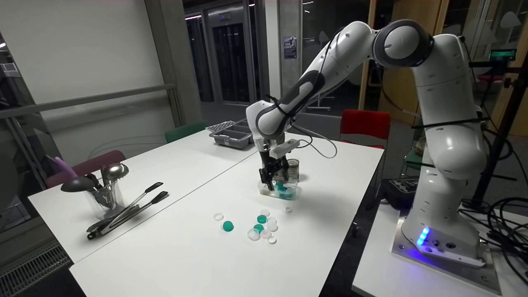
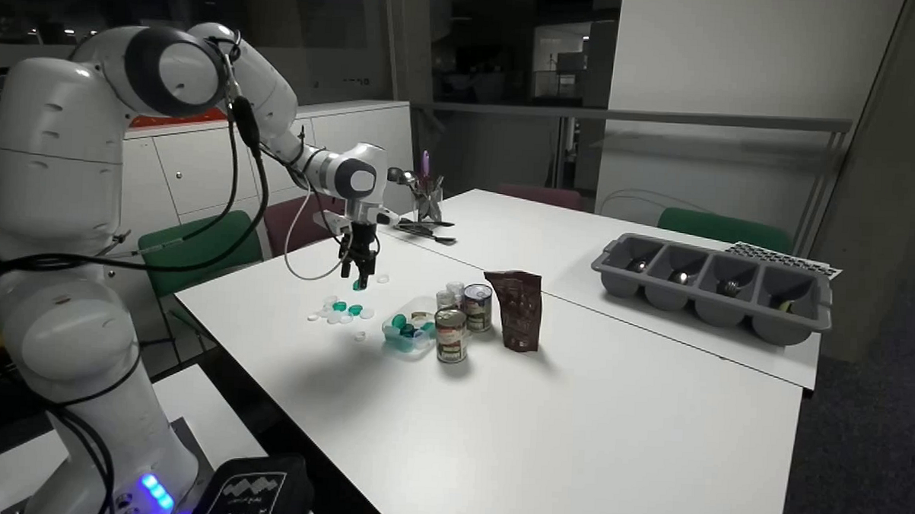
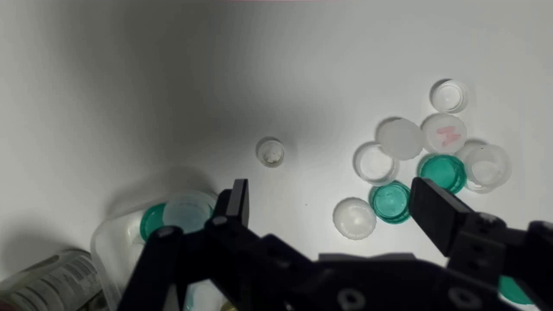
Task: Put one green cap in the bowl
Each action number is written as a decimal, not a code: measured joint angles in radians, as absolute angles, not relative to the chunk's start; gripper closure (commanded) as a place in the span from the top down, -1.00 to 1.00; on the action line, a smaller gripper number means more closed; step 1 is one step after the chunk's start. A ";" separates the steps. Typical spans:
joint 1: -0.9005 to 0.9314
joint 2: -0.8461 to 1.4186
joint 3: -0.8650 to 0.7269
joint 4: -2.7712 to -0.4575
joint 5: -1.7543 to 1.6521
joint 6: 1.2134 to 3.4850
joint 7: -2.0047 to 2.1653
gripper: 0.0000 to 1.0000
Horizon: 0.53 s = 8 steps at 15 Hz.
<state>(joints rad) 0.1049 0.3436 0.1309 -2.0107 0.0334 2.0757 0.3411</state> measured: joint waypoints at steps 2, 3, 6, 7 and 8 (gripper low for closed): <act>0.122 0.417 0.127 -1.935 0.023 2.059 0.333 1.00; 0.129 0.448 0.124 -1.900 0.020 2.045 0.326 1.00; 0.136 0.527 0.120 -1.808 0.019 2.004 0.281 1.00; 0.136 0.550 0.120 -1.786 0.019 1.997 0.260 1.00; 0.136 0.569 0.120 -1.768 0.019 1.992 0.235 1.00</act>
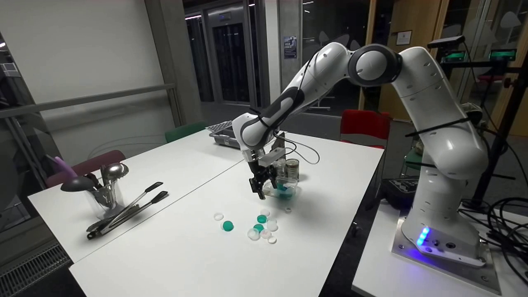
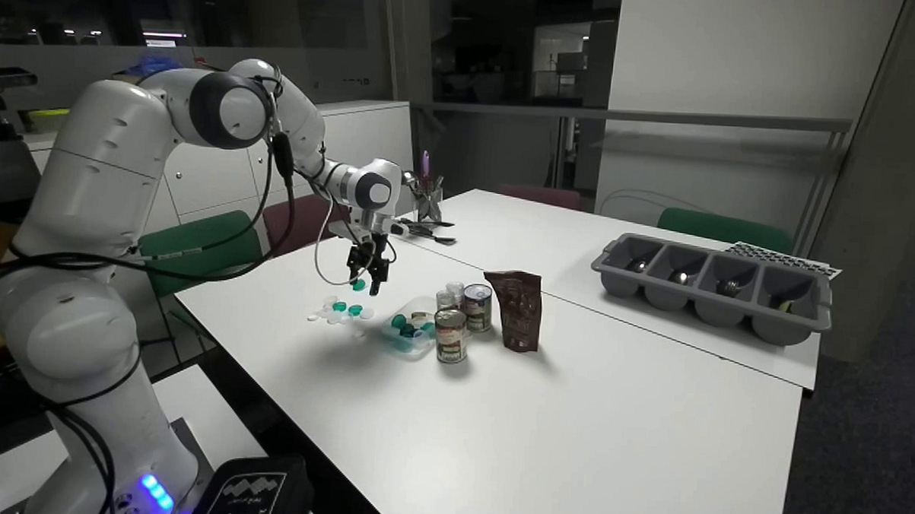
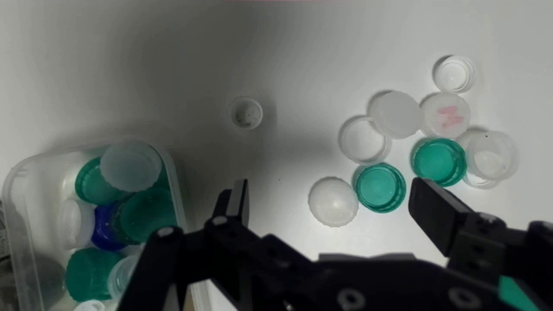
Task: Put one green cap in the bowl
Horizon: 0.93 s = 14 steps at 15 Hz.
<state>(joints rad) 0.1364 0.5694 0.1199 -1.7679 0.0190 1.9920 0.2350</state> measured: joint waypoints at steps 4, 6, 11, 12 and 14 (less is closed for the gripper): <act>0.140 0.601 0.120 -1.741 0.019 1.988 0.208 1.00; 0.142 0.601 0.120 -1.739 0.019 1.987 0.208 1.00; 0.149 0.621 0.120 -1.733 0.020 1.987 0.208 1.00; 0.154 0.633 0.120 -1.729 0.020 1.988 0.208 1.00; 0.170 0.657 0.120 -1.720 0.018 1.995 0.208 1.00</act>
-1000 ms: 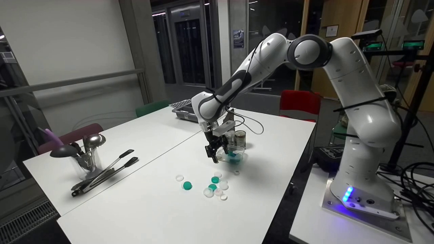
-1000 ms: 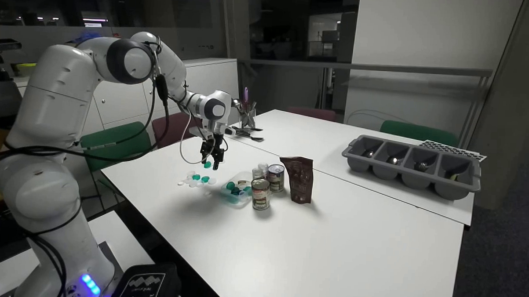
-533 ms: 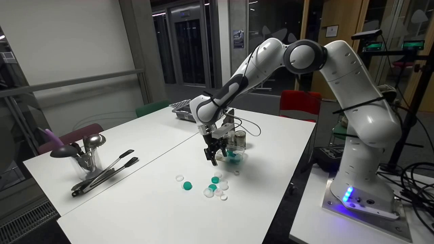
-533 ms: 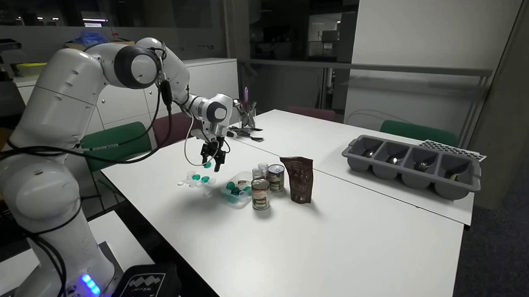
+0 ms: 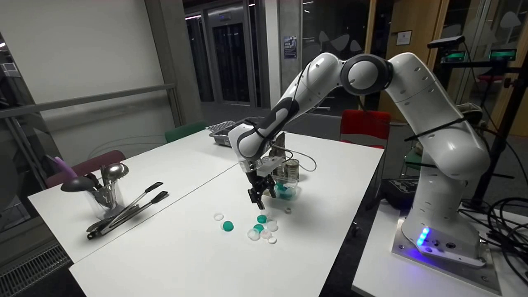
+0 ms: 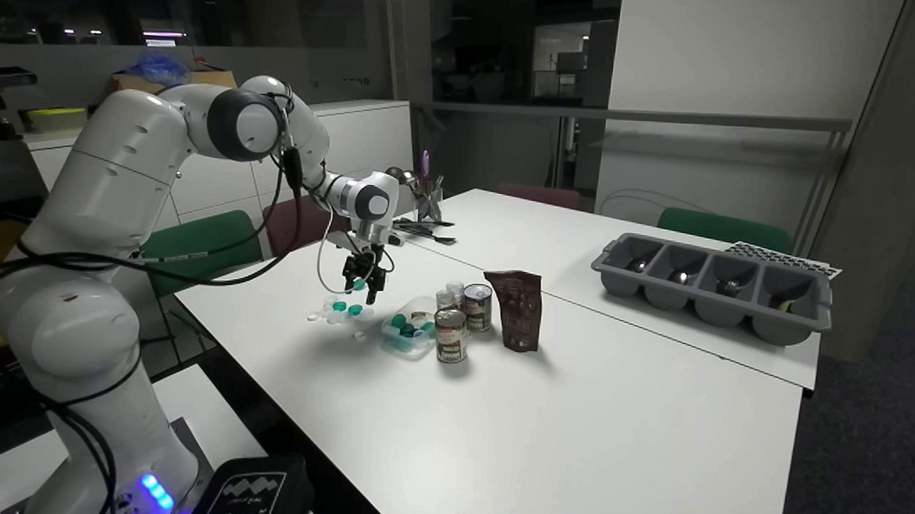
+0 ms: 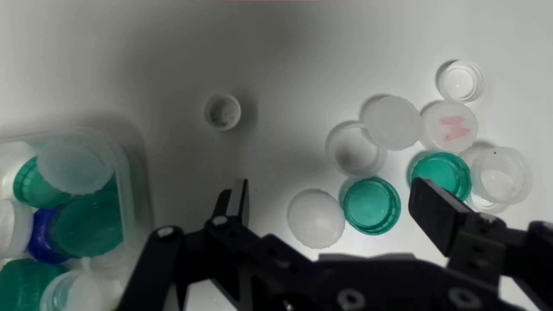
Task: Put one green cap in the bowl
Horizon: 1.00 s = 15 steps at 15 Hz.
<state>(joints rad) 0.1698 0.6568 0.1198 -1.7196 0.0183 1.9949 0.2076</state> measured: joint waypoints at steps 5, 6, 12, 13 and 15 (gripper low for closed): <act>0.211 0.675 0.119 -1.715 0.012 2.022 0.212 1.00; 0.216 0.675 0.119 -1.715 0.012 2.025 0.212 1.00; 0.220 0.689 0.097 -1.715 0.012 2.028 0.216 1.00; 0.220 0.695 0.093 -1.715 0.012 2.032 0.216 1.00; 0.220 0.707 0.083 -1.715 0.013 2.042 0.216 1.00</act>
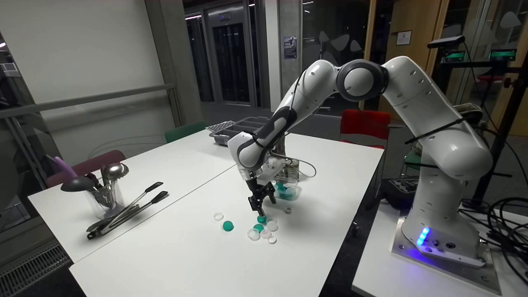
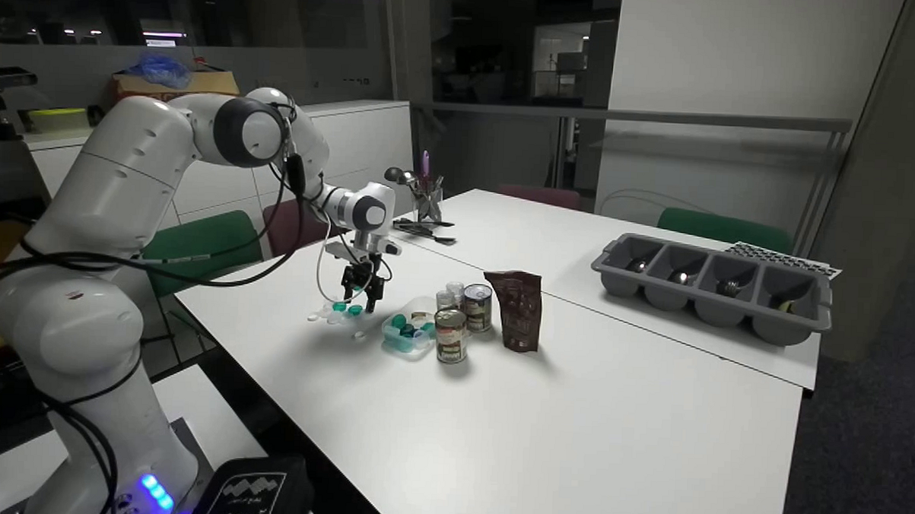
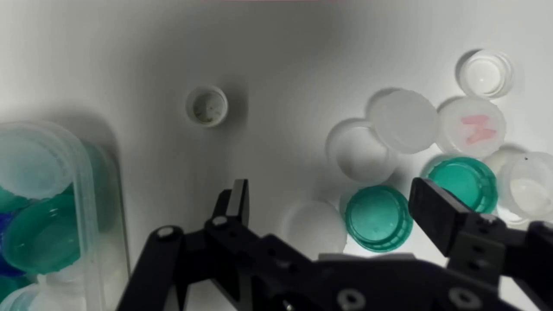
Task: Put one green cap in the bowl
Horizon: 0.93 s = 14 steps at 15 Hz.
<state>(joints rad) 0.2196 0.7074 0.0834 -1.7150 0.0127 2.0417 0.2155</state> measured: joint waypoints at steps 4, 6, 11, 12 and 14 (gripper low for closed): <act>0.219 0.730 0.073 -1.707 0.013 2.045 0.216 0.21; 0.219 0.738 0.072 -1.701 0.013 2.045 0.216 -0.11; 0.220 0.744 0.072 -1.690 0.013 2.045 0.216 -0.91; 0.220 0.744 0.072 -1.688 0.013 2.045 0.216 -0.98; 0.220 0.744 0.072 -1.687 0.013 2.045 0.216 -1.00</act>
<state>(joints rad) 0.2199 0.7437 0.0715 -1.6868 0.0128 2.0450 0.2163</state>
